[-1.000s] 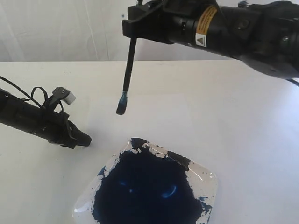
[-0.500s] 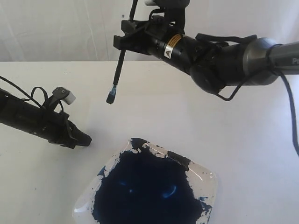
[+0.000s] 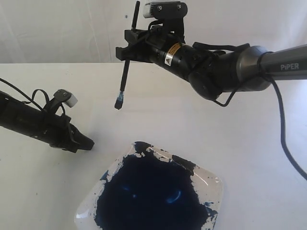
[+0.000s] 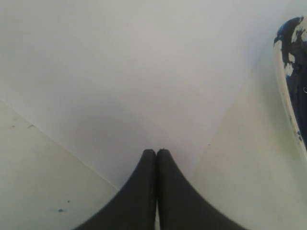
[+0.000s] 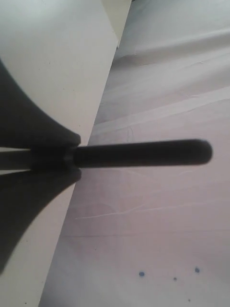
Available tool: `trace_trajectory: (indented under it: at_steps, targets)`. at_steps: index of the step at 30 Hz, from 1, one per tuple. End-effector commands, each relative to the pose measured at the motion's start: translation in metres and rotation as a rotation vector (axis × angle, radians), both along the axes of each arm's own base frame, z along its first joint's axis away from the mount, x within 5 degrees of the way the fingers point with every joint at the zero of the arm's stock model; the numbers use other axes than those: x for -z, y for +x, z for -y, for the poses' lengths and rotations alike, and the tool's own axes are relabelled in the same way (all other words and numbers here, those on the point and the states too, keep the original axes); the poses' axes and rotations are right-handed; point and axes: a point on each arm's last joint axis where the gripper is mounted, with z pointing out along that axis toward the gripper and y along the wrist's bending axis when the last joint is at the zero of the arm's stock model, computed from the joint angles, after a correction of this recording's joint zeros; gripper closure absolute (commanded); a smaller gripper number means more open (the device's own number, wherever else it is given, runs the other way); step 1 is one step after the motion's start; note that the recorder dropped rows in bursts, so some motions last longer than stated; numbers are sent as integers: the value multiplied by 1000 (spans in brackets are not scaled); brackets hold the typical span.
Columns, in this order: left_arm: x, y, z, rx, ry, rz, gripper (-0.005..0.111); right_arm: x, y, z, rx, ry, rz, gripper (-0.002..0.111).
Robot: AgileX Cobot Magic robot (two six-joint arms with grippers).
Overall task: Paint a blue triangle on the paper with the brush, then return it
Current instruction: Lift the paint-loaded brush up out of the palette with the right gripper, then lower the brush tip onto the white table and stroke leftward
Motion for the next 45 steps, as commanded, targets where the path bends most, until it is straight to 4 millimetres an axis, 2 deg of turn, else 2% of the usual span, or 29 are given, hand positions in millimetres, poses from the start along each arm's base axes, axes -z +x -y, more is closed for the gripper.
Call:
trace_trajectory:
  at_steps: [1, 13, 20, 45]
  targets:
    - [-2, -2, 2, 14, -11, -5, 107, 0, 3, 3, 9, 5, 10, 108]
    - [-2, -2, 2, 14, -11, -5, 107, 7, 5, 4, 25, -51, -15, 108]
    - [-2, -2, 2, 14, -11, -5, 107, 6, 5, 5, 30, -96, 28, 108]
    - [-2, -2, 2, 14, -11, -5, 107, -6, 32, 53, 174, -165, -5, 108]
